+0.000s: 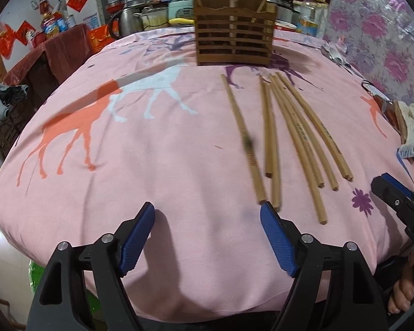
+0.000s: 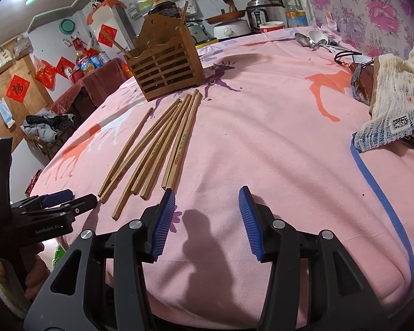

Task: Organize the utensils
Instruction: 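Move both open tools back to the remaining chopsticks, then close the left tool on a chopstick while the right tool grasps another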

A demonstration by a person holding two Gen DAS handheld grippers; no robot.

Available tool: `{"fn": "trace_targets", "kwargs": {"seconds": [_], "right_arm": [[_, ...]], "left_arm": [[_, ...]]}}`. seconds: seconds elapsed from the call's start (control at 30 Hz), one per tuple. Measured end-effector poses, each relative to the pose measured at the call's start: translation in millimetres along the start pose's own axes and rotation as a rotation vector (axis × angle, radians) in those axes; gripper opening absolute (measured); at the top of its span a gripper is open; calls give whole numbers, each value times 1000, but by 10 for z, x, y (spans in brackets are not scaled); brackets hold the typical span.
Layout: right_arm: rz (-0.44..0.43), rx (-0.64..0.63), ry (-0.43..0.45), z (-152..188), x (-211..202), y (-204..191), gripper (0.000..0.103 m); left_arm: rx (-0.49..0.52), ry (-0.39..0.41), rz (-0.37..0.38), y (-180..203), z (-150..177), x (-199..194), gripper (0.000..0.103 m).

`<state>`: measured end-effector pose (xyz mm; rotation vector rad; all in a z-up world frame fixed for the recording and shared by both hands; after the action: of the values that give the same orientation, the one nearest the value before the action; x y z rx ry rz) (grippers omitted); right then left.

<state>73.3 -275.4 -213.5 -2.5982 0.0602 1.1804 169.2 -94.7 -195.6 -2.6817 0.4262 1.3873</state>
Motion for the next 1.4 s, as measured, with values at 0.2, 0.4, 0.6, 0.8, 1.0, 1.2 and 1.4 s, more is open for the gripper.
{"fn": "trace_targets", "kwargs": {"seconds": [0.2,0.4,0.6,0.8,1.0,1.2,1.4], "right_arm": [[0,-1,2,1,-3,-7,50],[-6,1,4,-1,0,-12,51],[6,-10,7,-5,0,-19,52],[-11,-67,14,-1,14,-122,47],[-26,-181,13,0,96,-360,26],[35,-169,-7,-71,228,-248,11],[56,-54,26,-147,108,109,13]], "left_arm": [[39,29,-39,96,-100,78,78],[-63,34,-92,-371,-141,83,80],[-85,38,-77,-390,-126,58,78],[-41,87,-44,-189,-149,53,47],[-61,102,-31,-229,-134,49,51],[-79,115,-44,-293,-126,55,64],[-89,117,-51,-337,-125,55,68]]}}
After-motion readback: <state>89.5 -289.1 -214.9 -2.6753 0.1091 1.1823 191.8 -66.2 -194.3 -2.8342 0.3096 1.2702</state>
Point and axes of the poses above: each gripper's, at about its wrist camera, not at the fingertips, and x roughly the way its jaws point, y to its right, z to its underside, the point moved 9 cm from there along x, roughly the way its jaws point, and after that the axes turned 7 degrees about -x, right-handed, at the moved point
